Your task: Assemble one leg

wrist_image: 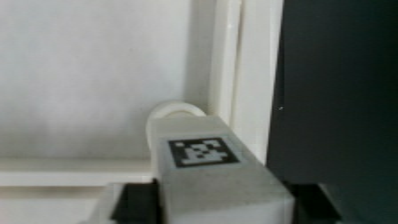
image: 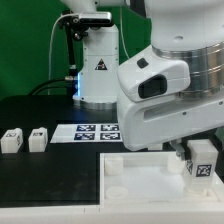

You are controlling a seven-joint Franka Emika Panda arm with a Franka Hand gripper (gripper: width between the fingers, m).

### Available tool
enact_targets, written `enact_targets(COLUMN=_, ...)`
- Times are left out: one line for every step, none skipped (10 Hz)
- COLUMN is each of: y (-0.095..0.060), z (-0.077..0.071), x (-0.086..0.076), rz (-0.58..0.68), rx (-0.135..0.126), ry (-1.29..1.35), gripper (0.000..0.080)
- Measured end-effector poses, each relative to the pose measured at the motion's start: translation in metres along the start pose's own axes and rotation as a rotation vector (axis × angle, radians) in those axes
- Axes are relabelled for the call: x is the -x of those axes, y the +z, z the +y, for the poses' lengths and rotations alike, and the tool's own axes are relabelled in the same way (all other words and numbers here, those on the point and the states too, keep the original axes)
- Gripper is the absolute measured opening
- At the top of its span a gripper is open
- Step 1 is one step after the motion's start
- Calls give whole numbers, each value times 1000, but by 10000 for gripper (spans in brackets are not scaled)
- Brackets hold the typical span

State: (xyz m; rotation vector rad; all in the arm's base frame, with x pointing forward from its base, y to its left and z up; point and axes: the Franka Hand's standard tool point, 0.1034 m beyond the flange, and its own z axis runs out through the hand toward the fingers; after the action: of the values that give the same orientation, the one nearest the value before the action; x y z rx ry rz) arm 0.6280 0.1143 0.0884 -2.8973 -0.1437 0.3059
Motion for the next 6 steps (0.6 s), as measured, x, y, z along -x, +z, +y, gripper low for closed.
enact_targets(y=0, z=0, x=0, rz=0, rx=0, ry=41, gripper=312)
enact_targets(y=0, z=0, x=0, rz=2, rx=0, ry=158, gripper=312)
enact_targets(y=0, z=1, x=-2, rz=12, rx=-2, ry=264, gripper=311)
enact_targets(y=-1, z=2, x=-3, rz=42, rx=-15, ry=343, gripper=311)
enact_targets(y=-1, z=4, x=-3, rz=78, rx=-34, ry=439, gripper=311)
enact_targets(y=-1, z=5, x=-2, rz=106, rx=-60, ry=558, gripper=311)
